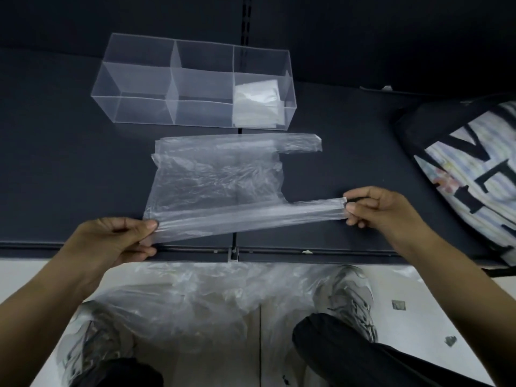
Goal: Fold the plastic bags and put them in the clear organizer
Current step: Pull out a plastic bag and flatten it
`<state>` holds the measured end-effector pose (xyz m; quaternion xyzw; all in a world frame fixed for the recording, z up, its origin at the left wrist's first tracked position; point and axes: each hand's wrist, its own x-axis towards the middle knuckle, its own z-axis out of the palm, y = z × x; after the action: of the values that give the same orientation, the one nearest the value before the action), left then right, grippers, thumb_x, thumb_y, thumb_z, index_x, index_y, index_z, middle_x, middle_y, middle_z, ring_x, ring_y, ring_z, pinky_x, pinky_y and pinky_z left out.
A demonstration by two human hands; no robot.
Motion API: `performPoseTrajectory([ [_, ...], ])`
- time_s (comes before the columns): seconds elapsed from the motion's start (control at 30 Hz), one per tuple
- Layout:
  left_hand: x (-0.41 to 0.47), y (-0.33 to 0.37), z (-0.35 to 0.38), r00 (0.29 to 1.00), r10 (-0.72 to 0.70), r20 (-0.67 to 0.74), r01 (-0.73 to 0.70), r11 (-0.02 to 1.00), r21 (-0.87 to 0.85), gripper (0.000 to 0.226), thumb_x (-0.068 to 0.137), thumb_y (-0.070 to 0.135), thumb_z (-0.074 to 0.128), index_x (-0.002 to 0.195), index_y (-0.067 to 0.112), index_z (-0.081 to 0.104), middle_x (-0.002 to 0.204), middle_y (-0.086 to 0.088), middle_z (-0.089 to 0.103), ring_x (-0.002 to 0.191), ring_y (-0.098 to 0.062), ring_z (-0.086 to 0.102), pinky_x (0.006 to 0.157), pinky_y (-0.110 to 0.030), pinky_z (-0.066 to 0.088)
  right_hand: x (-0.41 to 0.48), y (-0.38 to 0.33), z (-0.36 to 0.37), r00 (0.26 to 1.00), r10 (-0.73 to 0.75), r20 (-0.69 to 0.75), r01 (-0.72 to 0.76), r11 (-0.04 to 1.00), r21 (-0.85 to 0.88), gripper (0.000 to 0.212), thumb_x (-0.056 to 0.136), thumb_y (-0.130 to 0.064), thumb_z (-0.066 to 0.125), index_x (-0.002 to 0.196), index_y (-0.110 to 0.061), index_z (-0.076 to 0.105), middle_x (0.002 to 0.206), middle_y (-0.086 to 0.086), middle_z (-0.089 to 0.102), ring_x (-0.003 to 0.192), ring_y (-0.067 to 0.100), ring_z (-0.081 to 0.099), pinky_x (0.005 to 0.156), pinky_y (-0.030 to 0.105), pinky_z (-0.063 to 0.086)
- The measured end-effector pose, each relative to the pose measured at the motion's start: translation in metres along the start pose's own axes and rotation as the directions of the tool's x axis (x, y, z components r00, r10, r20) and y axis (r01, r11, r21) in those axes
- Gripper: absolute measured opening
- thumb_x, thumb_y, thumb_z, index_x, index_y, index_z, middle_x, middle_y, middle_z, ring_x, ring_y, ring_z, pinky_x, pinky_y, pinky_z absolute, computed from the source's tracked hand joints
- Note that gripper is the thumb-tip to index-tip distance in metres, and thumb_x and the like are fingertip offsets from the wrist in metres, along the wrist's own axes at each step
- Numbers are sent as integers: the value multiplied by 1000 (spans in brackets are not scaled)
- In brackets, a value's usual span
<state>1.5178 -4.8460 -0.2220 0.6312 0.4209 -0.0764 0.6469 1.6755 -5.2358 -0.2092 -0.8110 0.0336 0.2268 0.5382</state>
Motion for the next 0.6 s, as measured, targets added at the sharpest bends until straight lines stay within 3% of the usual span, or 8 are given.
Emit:
performPoseTrajectory([
  [0.17,-2,-1,-3,1000,17,6,-17,997,69,15,79,16,72,86,3,72,66,-15,71,58,-22,71,48,-18,53,-3,3,-12,983,35,-181,-49,996,-77,9,91,2,58,98,-1,62,66,6,70,51,7,62,48,15,47],
  [0.27,-8,2,-3,997,78,21,-80,959,271,22,74,25,76,87,9,68,59,-8,68,51,-20,68,42,-20,51,-12,-5,7,976,-57,-209,-26,927,-375,8,92,-6,57,94,-10,64,75,2,68,60,12,64,61,25,47],
  [0.33,-8,7,-3,943,321,-89,-212,784,584,27,73,39,77,82,18,62,57,0,66,47,-17,63,40,-21,45,-20,-23,39,943,-293,-158,156,808,-568,10,89,-8,60,91,-17,66,87,-3,63,73,9,61,73,19,44],
  [0.4,-8,14,5,730,679,-74,-366,481,797,23,79,37,74,85,19,60,73,3,64,62,-20,60,52,-27,43,-26,-45,82,864,-503,-28,397,713,-578,14,88,-4,59,96,-13,68,99,0,56,87,12,58,83,17,43],
  [0.43,-8,16,14,618,786,8,-450,345,824,19,85,30,71,93,15,62,87,-2,63,75,-26,59,62,-32,45,-26,-55,104,820,-570,48,494,663,-562,18,88,-2,58,101,-9,68,108,4,55,98,18,57,91,21,42],
  [0.47,-7,16,24,554,825,109,-509,233,829,20,89,25,65,103,10,64,101,-10,62,89,-33,58,75,-39,46,-25,-63,125,788,-600,139,565,615,-551,23,90,-2,57,110,-7,66,119,9,54,111,25,53,100,24,38],
  [0.5,-6,13,33,539,814,218,-544,138,828,30,92,26,58,114,6,63,116,-16,60,105,-37,56,89,-44,44,-22,-68,145,769,-591,243,612,573,-546,30,92,-5,55,121,-6,61,134,12,48,125,28,45,108,25,31],
  [0.6,-9,-5,56,631,623,462,-569,-32,821,62,93,44,34,141,7,45,148,-14,41,140,-32,32,115,-49,24,-9,-63,181,739,-493,458,664,419,-620,53,99,-28,46,148,-16,31,160,7,13,146,23,11,118,33,4],
])
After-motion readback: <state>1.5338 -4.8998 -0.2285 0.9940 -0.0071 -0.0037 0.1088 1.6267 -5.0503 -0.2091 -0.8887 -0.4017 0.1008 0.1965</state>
